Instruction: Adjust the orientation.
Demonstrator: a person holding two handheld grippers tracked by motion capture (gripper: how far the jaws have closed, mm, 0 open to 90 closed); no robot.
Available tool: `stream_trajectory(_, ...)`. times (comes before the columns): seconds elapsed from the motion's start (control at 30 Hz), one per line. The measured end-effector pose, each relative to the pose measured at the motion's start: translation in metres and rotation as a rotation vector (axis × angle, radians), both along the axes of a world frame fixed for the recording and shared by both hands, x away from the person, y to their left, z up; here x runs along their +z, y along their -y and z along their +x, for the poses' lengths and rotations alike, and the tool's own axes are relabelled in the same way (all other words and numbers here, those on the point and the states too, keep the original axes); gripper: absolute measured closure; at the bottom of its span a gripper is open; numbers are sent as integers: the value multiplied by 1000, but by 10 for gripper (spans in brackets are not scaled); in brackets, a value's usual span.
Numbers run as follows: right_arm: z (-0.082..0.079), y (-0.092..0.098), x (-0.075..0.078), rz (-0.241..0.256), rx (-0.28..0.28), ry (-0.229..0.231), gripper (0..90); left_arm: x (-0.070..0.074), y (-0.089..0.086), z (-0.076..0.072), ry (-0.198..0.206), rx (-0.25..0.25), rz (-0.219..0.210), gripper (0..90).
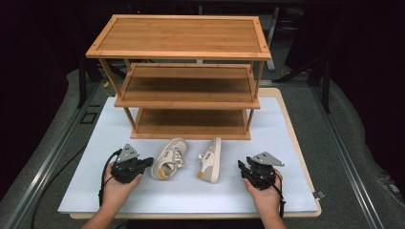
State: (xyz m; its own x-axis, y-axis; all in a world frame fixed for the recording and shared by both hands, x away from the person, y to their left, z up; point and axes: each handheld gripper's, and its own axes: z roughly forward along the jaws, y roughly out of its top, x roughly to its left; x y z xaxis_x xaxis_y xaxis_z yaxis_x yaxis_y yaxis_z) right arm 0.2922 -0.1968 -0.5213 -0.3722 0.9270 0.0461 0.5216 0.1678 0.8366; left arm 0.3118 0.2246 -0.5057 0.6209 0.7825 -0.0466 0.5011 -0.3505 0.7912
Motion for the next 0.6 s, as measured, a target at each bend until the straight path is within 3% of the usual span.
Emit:
stream_trajectory(0.17, 1, -1, -1, 1, 6, 1, 611, -6, -7, 8, -42, 32, -9, 896)
stream_trajectory(0.2, 1, -2, -1, 3, 4, 0, 611, -12, -10, 12, -88, 28, -26, 897)
stream_trajectory(0.23, 1, -2, -1, 3, 4, 0, 611, -12, -10, 12, -88, 28, -26, 896)
stream_trajectory(0.27, 1, -2, -1, 3, 6, 0, 615, -16, -10, 14, -120, 19, -35, 896)
stream_trajectory(0.3, 2, -3, -1, 16, 15, 1, 684, -19, -11, 15, -126, 27, -40, 896)
stream_trajectory(0.33, 2, -4, 0, 22, 28, -3, 720, -20, -11, 16, -156, 16, -73, 896)
stream_trajectory(0.37, 2, -4, 0, 22, 28, -3, 720, -20, -11, 16, -156, 16, -73, 897)
stream_trajectory(0.47, -2, -13, 6, 22, 91, 18, 886, -20, -5, 10, -158, -12, -59, 895)
stream_trajectory(0.6, -8, -27, 15, 38, 148, 48, 900, -21, 3, 6, -167, -58, -58, 895)
